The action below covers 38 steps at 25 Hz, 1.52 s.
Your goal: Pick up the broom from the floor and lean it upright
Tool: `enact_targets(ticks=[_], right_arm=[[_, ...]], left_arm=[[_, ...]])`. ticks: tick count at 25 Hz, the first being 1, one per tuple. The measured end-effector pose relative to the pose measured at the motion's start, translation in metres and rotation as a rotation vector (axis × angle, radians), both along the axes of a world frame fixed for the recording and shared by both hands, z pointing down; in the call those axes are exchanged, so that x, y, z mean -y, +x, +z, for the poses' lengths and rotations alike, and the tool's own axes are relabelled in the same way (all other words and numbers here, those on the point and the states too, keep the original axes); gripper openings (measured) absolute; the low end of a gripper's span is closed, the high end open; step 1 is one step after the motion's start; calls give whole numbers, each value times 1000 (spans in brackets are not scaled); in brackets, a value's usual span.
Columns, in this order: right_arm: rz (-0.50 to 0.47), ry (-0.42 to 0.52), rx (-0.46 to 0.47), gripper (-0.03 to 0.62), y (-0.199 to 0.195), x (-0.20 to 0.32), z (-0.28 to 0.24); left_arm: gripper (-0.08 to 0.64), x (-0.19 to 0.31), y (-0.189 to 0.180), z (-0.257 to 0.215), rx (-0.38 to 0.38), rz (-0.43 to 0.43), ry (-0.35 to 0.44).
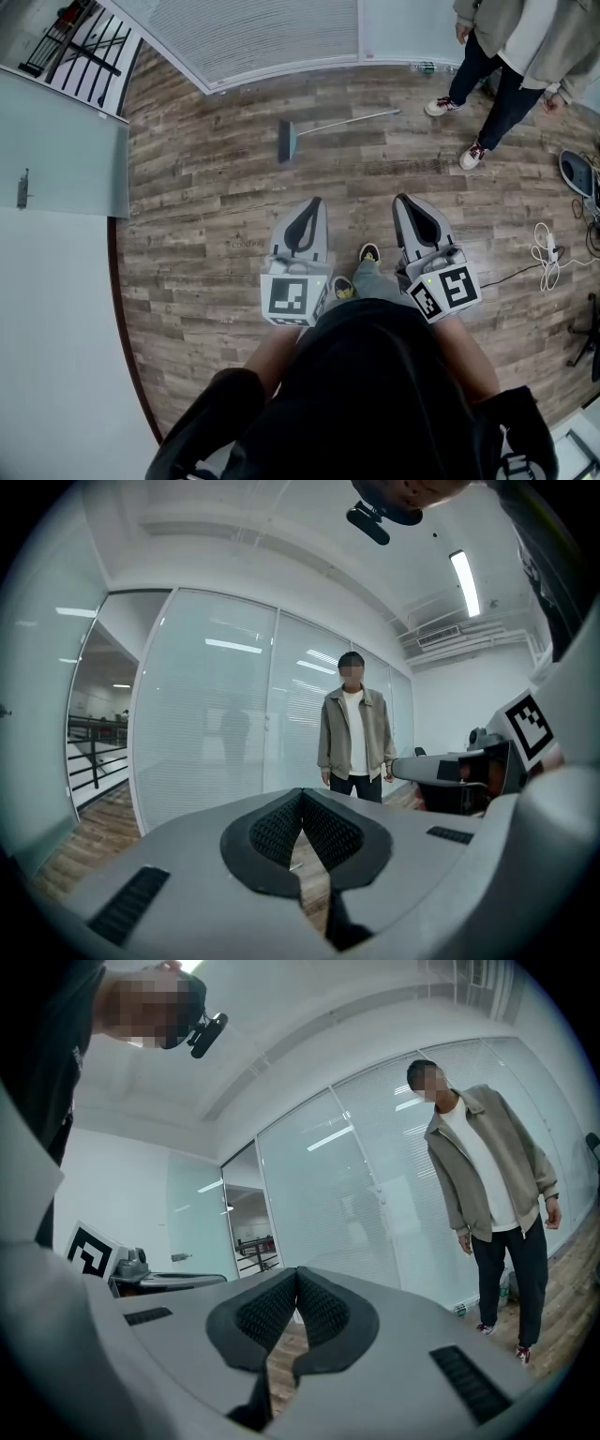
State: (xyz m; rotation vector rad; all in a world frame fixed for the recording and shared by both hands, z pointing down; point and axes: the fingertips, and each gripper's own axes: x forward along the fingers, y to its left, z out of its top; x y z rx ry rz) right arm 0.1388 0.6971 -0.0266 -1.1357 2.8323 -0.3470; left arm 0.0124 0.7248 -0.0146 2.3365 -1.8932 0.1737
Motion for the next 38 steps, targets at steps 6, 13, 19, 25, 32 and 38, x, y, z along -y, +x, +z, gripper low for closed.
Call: enact_targets(ticks=[6, 13, 19, 25, 32, 38], right_arm=[[5, 3, 31, 17, 20, 43, 1], [-6, -10, 41, 17, 39, 87, 9], [8, -26, 65, 17, 51, 99, 14], [21, -51, 67, 17, 53, 106, 22], [0, -75, 52, 17, 29, 128, 30], [-16, -77, 28, 17, -2, 157, 33]], left_arm=[[23, 45, 22, -6, 35, 33, 13], [23, 84, 35, -6, 68, 30, 7], [23, 91, 48, -3, 78, 52, -14], [23, 100, 53, 0, 83, 79, -18], [23, 118, 33, 5, 72, 62, -46], [23, 146, 4, 7, 54, 47, -45]])
